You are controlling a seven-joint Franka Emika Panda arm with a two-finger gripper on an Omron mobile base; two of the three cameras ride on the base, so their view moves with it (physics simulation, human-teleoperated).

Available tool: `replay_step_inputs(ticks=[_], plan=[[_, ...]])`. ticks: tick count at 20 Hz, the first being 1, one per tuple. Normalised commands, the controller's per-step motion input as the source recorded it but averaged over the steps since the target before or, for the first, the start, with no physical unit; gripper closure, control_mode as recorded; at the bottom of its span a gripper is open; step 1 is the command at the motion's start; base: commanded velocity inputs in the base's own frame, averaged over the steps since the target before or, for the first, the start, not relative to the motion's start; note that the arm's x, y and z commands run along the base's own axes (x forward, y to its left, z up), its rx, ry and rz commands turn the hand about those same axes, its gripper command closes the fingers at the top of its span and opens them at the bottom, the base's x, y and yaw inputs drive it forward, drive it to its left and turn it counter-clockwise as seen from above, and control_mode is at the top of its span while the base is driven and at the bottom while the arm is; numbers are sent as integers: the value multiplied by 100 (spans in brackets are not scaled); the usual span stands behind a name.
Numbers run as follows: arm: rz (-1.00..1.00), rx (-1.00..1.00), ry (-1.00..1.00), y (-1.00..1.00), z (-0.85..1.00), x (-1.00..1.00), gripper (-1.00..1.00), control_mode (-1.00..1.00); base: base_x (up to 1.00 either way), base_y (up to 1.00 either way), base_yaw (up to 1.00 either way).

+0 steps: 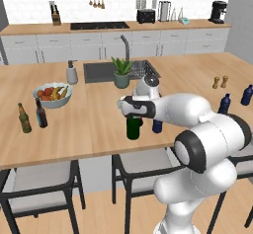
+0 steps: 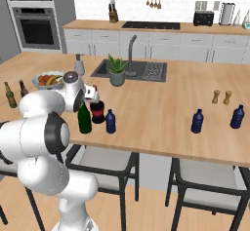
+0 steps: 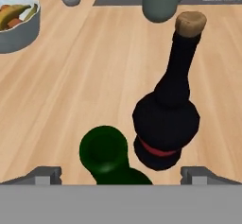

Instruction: Move the plastic bottles in the middle to the plastics group, and the glass bottles in the middle to the glass group.

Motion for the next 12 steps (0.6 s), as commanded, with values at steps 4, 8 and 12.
replay_step_inputs(ticks=[4,8,12], plan=[[0,0,-14,0,-9,0,100,-100,0,0,0],[0,0,-7,0,-2,4,100,-100,0,0,0],[0,5,-2,-6,6,0,100,-100,0,0,0]])
